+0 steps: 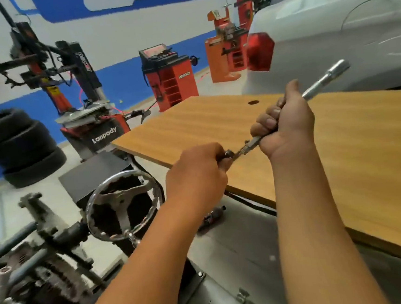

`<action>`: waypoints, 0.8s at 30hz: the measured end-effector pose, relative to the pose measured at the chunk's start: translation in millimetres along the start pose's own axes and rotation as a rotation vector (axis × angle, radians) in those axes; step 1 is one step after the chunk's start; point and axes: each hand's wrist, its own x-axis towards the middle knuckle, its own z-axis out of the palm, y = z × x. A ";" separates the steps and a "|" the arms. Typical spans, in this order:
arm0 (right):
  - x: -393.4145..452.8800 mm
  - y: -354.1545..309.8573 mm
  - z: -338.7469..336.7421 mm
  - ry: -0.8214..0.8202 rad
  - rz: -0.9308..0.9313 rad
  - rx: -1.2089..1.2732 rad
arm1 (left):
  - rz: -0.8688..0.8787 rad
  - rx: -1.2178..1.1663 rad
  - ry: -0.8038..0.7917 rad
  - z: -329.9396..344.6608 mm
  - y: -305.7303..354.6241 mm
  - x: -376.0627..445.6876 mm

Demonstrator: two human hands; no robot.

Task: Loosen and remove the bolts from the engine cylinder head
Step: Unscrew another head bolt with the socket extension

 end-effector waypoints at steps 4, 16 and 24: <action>25.3 -7.9 -35.4 0.164 -0.035 -0.048 | -0.042 -0.023 -0.092 26.5 -5.9 40.6; 63.4 62.0 -73.4 0.387 0.229 -0.063 | -0.205 -0.017 -0.218 145.0 -41.1 136.6; 62.2 65.8 -76.7 0.379 0.192 -0.057 | -0.132 0.095 -0.098 155.9 -38.7 122.9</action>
